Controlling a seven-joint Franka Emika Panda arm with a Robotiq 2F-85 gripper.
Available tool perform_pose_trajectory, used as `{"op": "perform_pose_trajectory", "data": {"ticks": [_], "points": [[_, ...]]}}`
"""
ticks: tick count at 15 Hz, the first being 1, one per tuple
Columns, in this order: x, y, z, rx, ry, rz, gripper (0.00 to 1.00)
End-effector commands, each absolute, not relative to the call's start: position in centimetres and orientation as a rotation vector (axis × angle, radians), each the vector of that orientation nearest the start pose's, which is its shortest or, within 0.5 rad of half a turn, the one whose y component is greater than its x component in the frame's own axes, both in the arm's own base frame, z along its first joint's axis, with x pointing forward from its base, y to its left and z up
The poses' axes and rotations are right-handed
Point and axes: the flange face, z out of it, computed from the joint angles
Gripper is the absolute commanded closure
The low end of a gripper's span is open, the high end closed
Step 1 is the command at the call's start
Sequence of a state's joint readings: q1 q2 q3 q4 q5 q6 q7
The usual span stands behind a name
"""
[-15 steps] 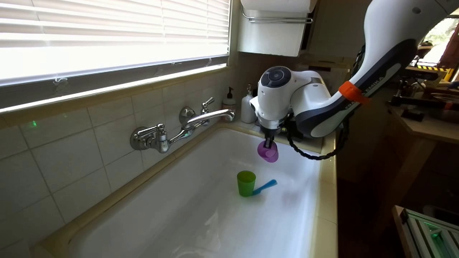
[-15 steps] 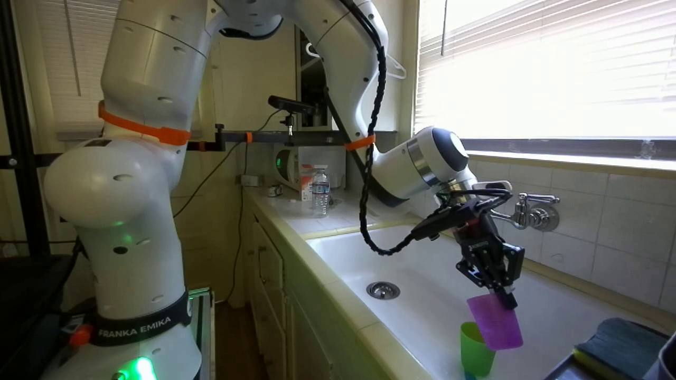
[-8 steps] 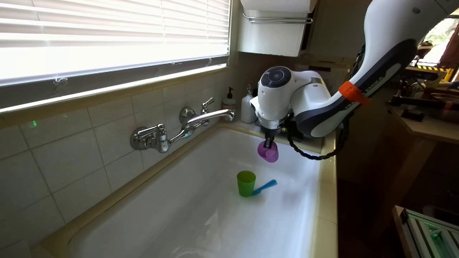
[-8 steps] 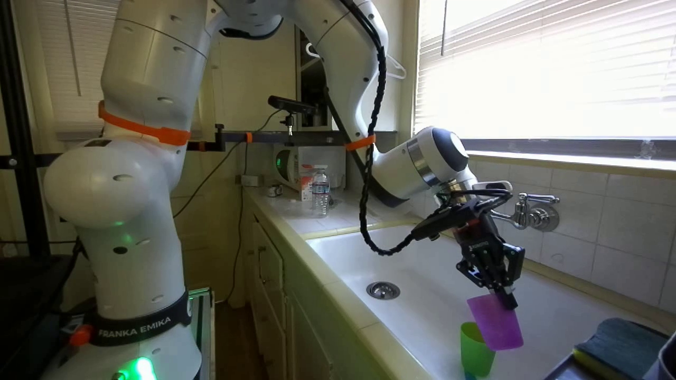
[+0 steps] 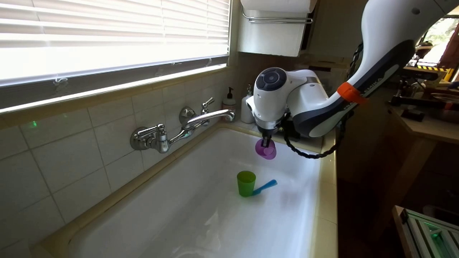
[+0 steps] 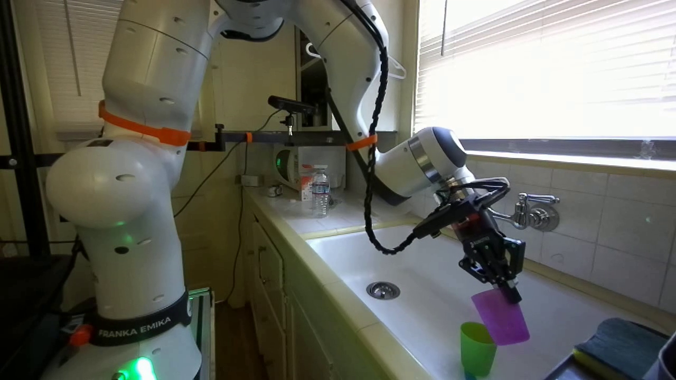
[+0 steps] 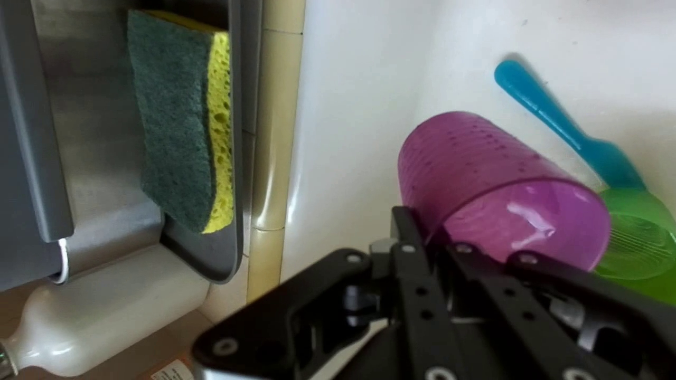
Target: Pour the water that is in the purple cup into the green cup
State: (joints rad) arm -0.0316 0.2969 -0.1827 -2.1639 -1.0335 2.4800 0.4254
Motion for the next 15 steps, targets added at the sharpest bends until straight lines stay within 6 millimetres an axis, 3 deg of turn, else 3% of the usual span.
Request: {"op": "perform_pose_trajectory", "data": {"ticks": [1, 15], "points": [[56.2, -10.7, 25.5, 2.389, 0.266, 0.086, 0.99], [57.1, -8.9, 23.6, 2.252, 0.322, 0.074, 0.99]]}}
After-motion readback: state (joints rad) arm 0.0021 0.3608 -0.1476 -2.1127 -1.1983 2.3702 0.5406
